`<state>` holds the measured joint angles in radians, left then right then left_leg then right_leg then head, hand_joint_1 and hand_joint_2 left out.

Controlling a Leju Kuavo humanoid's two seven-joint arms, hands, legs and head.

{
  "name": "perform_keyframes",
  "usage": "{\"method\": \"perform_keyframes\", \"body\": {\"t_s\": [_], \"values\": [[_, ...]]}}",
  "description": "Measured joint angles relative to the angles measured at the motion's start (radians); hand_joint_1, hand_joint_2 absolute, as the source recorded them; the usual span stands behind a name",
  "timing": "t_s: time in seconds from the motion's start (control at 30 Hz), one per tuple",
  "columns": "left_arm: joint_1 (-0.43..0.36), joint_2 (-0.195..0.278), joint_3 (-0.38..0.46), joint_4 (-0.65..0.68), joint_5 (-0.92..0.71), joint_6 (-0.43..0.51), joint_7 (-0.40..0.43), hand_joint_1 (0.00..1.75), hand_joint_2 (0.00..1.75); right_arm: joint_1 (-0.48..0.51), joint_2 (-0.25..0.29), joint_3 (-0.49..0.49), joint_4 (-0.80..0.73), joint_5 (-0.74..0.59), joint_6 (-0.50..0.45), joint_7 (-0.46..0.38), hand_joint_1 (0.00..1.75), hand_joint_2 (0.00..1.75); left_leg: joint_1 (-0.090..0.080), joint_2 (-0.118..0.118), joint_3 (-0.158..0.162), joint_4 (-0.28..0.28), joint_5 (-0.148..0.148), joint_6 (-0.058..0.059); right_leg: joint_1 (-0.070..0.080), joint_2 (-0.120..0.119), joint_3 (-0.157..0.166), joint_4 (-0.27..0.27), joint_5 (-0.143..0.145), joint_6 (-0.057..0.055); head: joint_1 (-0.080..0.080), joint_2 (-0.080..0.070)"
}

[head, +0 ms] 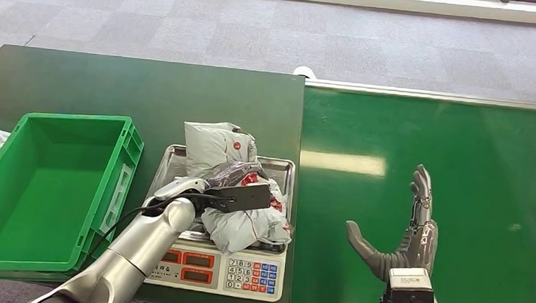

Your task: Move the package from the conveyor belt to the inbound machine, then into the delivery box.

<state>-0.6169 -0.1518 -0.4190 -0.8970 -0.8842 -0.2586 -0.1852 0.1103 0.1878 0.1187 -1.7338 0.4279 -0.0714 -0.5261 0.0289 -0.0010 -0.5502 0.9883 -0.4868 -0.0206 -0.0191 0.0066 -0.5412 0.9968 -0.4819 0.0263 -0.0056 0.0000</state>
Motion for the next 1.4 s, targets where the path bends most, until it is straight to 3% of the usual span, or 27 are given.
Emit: {"method": "perform_keyframes", "body": {"t_s": [0.17,0.4,0.57,0.7,0.87,1.07,1.23,1.4], "values": [[-0.028,0.0,-0.01,0.037,0.007,-0.002,-0.004,1.65,1.75,-0.002,-0.005,0.002,0.012,-0.002,-0.004,0.0,0.0,1.75,0.0,0.0,0.0,0.0,0.0,0.0,0.0,0.0,0.0,0.0,0.0,0.0,0.0,0.0],[-0.062,0.0,-0.027,0.09,0.097,-0.013,-0.025,1.75,1.75,-0.005,-0.012,0.009,0.022,-0.012,-0.026,0.005,0.0,1.75,0.0,0.0,0.0,0.0,0.0,0.0,0.0,0.0,0.0,0.0,0.0,0.0,0.0,0.0],[-0.047,0.0,-0.022,0.085,0.206,0.047,-0.014,1.75,1.75,-0.003,-0.015,0.011,0.024,-0.012,-0.041,0.014,0.0,1.75,0.0,0.0,0.0,0.0,0.0,0.0,0.0,0.0,0.0,0.0,0.0,0.0,0.0,0.0],[0.006,0.0,0.013,-0.012,0.33,0.119,-0.035,1.75,1.75,0.013,-0.015,0.01,0.024,-0.012,-0.055,0.016,0.0,1.75,0.0,0.0,-0.002,0.0,0.0,0.0,0.0,0.0,-0.003,0.0,0.0,0.0,0.0,0.0],[0.065,0.007,0.062,-0.239,0.488,0.221,-0.079,1.75,1.75,0.029,-0.019,0.009,0.024,-0.012,-0.07,0.021,0.0,1.75,0.0,0.0,-0.003,0.0,0.0,0.0,0.0,0.001,-0.003,0.0,0.0,0.0,0.0,0.0],[0.119,0.064,0.118,-0.494,0.55,0.358,-0.115,1.75,1.75,0.062,-0.023,0.009,0.027,-0.024,-0.08,0.015,0.0,1.75,0.0,0.0,-0.003,0.0,0.0,0.0,0.0,0.001,-0.004,0.0,0.0,0.0,0.0,0.0],[0.129,0.113,0.187,-0.557,0.554,0.41,-0.119,1.75,1.75,0.076,-0.025,0.006,0.032,-0.037,-0.078,0.013,0.0,1.75,0.0,0.001,-0.003,0.0,0.0,0.0,0.0,0.0,-0.003,0.001,0.0,0.0,0.0,0.0],[0.119,0.17,0.277,-0.558,0.434,0.561,-0.104,1.75,1.75,0.078,-0.026,0.005,0.043,-0.039,-0.072,0.018,0.0,1.75,0.0,0.002,-0.002,0.0,0.0,0.0,0.0,0.002,-0.004,0.001,0.0,0.0,0.0,0.0]]}}
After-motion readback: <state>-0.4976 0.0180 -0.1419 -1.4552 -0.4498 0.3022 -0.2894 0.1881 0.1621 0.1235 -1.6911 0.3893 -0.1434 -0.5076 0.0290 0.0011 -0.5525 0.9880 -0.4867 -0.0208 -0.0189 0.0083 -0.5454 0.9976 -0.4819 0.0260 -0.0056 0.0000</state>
